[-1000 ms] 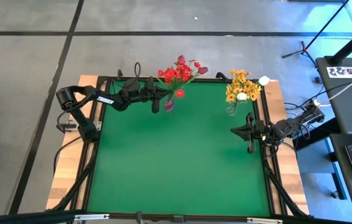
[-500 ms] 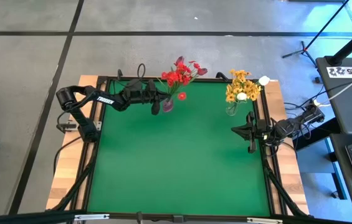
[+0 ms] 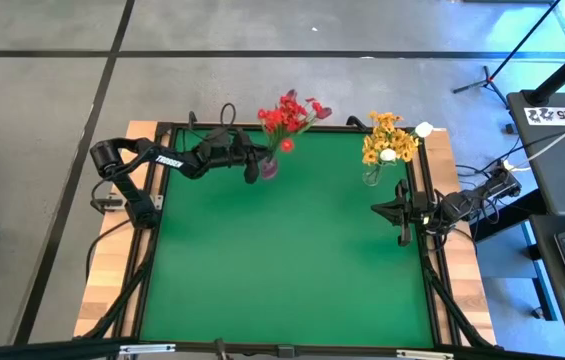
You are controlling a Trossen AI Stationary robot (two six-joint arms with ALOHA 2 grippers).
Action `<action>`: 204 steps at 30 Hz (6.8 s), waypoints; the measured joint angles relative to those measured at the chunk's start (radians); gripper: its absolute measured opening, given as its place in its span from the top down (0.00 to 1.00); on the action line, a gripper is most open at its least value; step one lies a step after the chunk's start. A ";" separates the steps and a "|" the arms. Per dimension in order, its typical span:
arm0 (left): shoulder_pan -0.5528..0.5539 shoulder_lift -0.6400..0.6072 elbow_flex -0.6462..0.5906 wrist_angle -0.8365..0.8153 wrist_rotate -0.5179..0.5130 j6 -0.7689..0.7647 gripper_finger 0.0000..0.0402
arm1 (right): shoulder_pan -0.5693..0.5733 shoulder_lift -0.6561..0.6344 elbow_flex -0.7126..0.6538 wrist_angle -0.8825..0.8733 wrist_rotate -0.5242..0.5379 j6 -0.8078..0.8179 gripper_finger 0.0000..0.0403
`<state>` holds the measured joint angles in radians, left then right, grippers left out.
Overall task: Sort flowers into vase by color
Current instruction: Put the red flowers into the pink vase, then return to Home Position
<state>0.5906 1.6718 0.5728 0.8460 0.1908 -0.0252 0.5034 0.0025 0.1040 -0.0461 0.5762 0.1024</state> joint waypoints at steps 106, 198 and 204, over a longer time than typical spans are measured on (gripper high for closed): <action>-0.563 -1.293 -0.566 -0.439 -0.125 -0.151 1.00 | 0.000 0.001 -0.091 0.110 -0.150 -0.080 0.99; -0.563 -1.293 -0.565 -0.463 -0.126 -0.149 1.00 | 0.000 0.001 -0.093 0.108 -0.150 -0.081 0.99; -0.563 -1.292 -0.565 -0.463 -0.126 -0.149 1.00 | 0.000 0.001 -0.093 0.108 -0.150 -0.081 0.99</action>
<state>0.0277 0.3794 0.0078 0.3832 0.0647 -0.1745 0.5037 0.0036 0.0112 0.0620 0.4259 0.0212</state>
